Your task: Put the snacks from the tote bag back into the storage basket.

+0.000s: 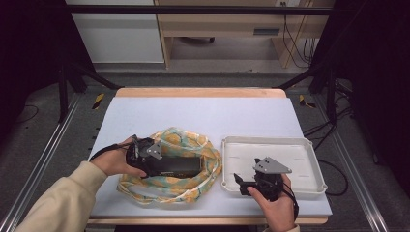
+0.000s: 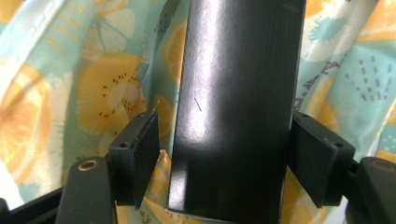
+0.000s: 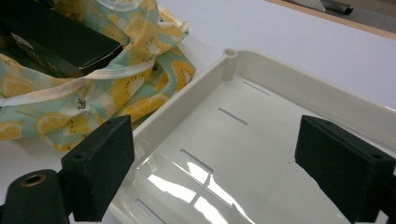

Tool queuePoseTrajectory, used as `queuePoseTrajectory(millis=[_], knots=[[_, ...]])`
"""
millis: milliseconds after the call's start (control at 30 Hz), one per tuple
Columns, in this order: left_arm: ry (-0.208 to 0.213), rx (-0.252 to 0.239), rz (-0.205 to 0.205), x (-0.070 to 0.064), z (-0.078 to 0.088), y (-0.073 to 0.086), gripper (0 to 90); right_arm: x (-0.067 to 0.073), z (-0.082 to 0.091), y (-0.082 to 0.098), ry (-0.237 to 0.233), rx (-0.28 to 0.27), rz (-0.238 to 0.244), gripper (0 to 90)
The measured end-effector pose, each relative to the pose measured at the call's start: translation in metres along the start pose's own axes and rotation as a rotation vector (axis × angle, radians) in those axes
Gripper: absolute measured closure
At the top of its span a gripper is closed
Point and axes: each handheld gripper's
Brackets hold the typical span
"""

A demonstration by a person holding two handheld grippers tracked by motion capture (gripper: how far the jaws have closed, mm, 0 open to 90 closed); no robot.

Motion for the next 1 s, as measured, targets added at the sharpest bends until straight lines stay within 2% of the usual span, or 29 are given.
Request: queuePoseTrajectory(millis=[133,267,467,633,800,933,1000], knots=[[0.021,0.004,0.002,0.001,-0.003,-0.001,30.7,0.000,0.000,0.000,-0.001,0.001,-0.001,12.2],[0.040,0.010,-0.015,0.001,-0.004,-0.002,38.5,0.000,0.000,0.000,-0.001,0.003,0.002,12.2],[0.051,-0.028,-0.021,0.003,0.002,0.000,42.3,0.000,0.000,0.000,-0.003,0.001,0.003,12.2],[0.030,-0.066,-0.018,0.005,0.013,0.001,42.6,0.001,0.001,0.000,-0.007,0.000,-0.005,12.2],[-0.002,-0.118,-0.017,0.006,0.031,0.001,42.7,0.004,0.001,-0.003,-0.021,-0.001,0.008,11.8],[-0.016,-0.149,-0.013,0.008,0.046,0.001,42.7,0.004,0.004,-0.005,-0.057,0.028,0.021,9.7],[-0.026,-0.157,-0.013,0.008,0.053,-0.001,42.7,0.001,0.004,-0.007,-0.077,0.060,0.031,10.0]])
Point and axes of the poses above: each handheld gripper's, and its own axes: z roughly backward along the jaws, y roughly out of its underside, x roughly to its left, and after that the axes turned 6 degrees about -z, right-handed
